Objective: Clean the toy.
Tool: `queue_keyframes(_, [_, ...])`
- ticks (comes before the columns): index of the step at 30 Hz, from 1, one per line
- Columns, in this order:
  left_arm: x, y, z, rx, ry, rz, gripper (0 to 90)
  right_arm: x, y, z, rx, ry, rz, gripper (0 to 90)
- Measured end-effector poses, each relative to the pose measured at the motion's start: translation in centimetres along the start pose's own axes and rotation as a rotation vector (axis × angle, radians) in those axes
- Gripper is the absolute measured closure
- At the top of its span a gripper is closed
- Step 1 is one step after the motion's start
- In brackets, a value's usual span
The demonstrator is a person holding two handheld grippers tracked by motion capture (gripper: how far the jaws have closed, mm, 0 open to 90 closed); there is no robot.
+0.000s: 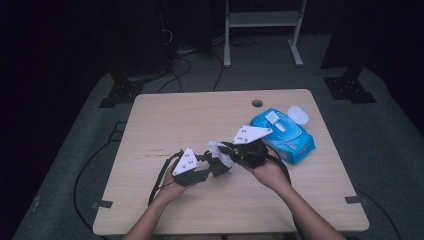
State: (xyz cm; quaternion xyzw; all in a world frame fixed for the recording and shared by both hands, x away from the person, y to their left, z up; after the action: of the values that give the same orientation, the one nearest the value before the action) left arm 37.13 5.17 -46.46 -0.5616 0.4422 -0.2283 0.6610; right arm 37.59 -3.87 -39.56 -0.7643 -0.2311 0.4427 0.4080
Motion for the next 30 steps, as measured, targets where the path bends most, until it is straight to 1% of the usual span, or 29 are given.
queue_keyframes(5, [0.0, 0.0, 0.1, -0.010, 0.011, -0.002, 60.0, -0.1, 0.1, 0.1, -0.002, -0.001, 0.003, 82.7])
queue_keyframes(8, [0.1, 0.1, 0.2, -0.040, 0.031, -0.014, 59.3, -0.1, 0.2, 0.1, -0.001, -0.002, 0.002, 82.7])
queue_keyframes(10, [0.3, 0.3, 0.3, -0.056, 0.044, -0.004, 58.5, -0.2, 0.2, 0.1, -0.003, -0.002, 0.003, 82.7])
queue_keyframes(14, [0.7, 0.7, 0.3, -0.065, 0.054, 0.017, 57.4, -0.3, 0.2, 0.4, -0.001, -0.007, -0.001, 82.7])
queue_keyframes(17, [1.2, 0.8, 0.4, -0.077, 0.067, 0.013, 55.7, -0.3, 0.2, 0.4, -0.004, -0.001, -0.001, 82.7])
queue_keyframes(19, [1.4, 0.9, 0.4, -0.075, 0.072, 0.014, 54.7, -0.3, 0.3, 0.3, -0.001, 0.005, 0.000, 82.7])
queue_keyframes(22, [2.1, 1.4, 0.4, -0.076, 0.064, 0.040, 51.7, -0.5, 0.4, 0.2, 0.003, 0.002, -0.001, 82.7])
queue_keyframes(24, [2.4, 1.5, 0.3, -0.068, 0.065, 0.041, 53.4, -0.6, 0.5, 0.2, 0.005, 0.002, -0.001, 82.7])
queue_keyframes(25, [2.5, 1.5, 0.2, -0.067, 0.060, 0.037, 54.9, -0.7, 0.6, 0.1, 0.007, 0.005, -0.001, 82.7])
queue_keyframes(28, [2.6, 1.4, 0.1, -0.043, 0.045, 0.040, 56.0, -0.9, 0.9, -0.2, 0.011, 0.015, -0.001, 82.7])
queue_keyframes(30, [2.6, 1.4, 0.0, -0.036, 0.038, 0.040, 56.1, -1.1, 1.1, -0.3, 0.023, 0.013, -0.002, 82.7])
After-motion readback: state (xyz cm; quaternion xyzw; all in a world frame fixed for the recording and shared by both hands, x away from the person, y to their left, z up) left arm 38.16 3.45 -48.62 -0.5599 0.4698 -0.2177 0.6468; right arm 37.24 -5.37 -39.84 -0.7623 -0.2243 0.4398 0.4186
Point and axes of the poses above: each handheld gripper's, and its own axes: x roughly forward along the jaws, y roughly out of its underside, z roughly to its left, the point moved 9 cm from there along x, roughly forward along the jaws, and after that the axes turned 11 degrees about -x, right-handed, at the moved point
